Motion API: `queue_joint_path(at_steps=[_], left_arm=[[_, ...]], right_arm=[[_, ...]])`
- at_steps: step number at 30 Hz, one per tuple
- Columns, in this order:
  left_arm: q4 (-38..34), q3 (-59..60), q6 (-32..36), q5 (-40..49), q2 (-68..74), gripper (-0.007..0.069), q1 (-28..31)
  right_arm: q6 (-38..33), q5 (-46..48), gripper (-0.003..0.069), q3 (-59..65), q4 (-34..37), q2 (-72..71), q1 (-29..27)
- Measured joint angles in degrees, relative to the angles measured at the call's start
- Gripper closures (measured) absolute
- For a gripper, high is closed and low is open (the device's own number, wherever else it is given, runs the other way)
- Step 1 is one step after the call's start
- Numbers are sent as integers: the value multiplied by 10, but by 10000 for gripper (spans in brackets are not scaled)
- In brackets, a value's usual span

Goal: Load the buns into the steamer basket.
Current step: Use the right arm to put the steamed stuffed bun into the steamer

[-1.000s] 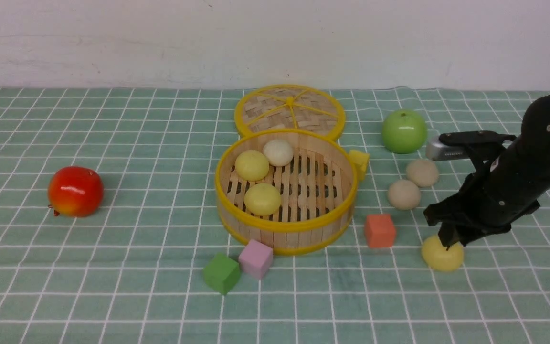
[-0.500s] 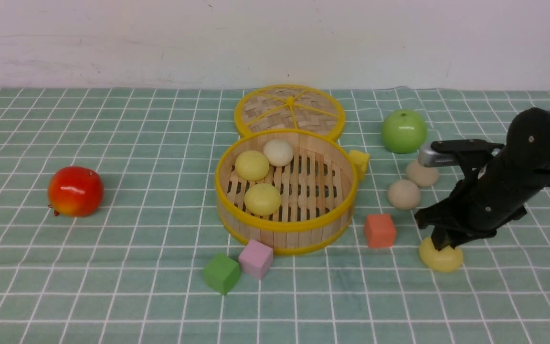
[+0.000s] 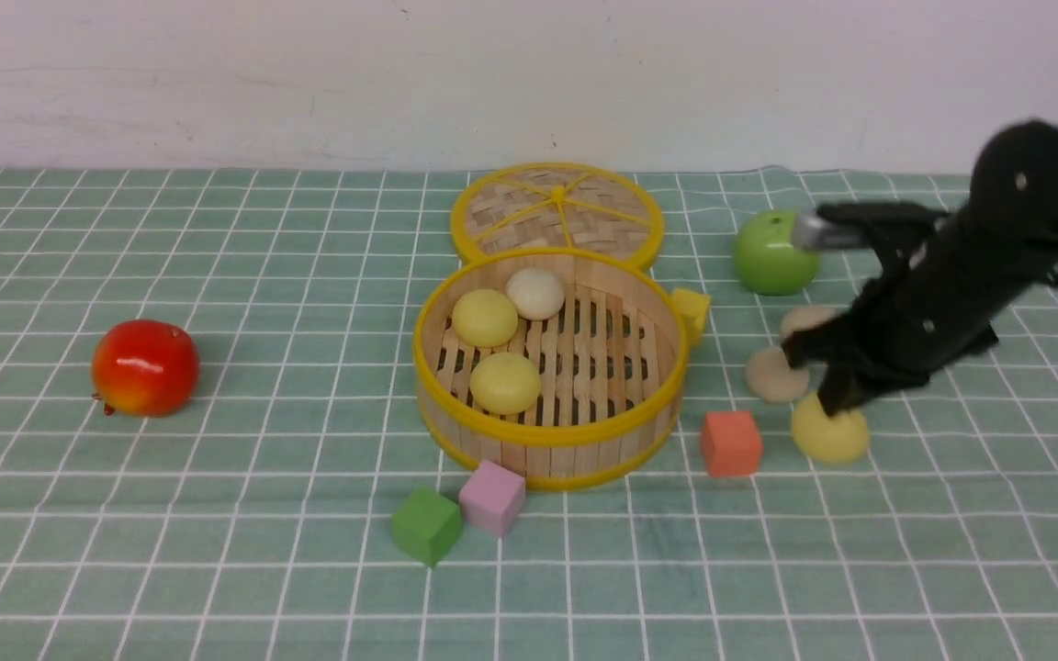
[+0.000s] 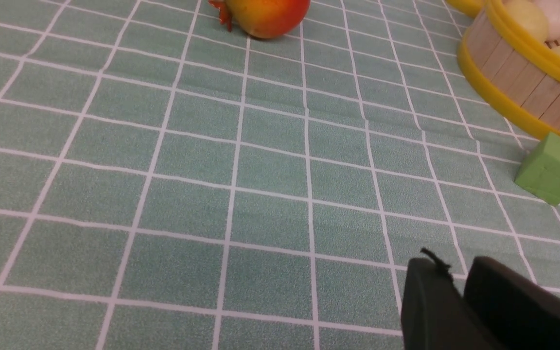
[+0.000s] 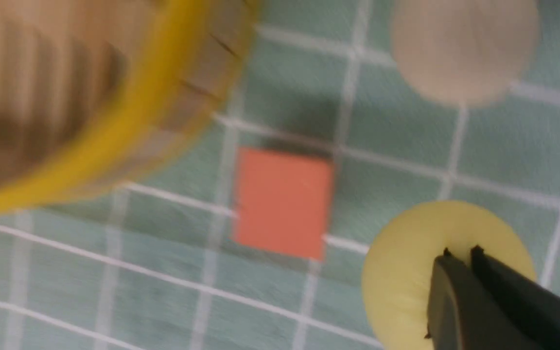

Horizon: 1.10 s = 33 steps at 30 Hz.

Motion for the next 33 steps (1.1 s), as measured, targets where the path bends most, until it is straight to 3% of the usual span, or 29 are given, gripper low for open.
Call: queue_joint_path(at_steps=[6,12,20,27,33], left_arm=[[0,0,0,0,0,512,0],[0,0,0,0,0,505,0],[0,0,0,0,0,502,0],[0,0,0,0,0,497,0],[0,0,0,0,0,492,0]], right_arm=[[0,15,660,-103,11,2,75],[0,-20,660,-127,26,35,151],[0,-100,660,-127,25,112,161],[0,-113,655,-127,24,137,161],[0,-112,558,-129,24,134,161]])
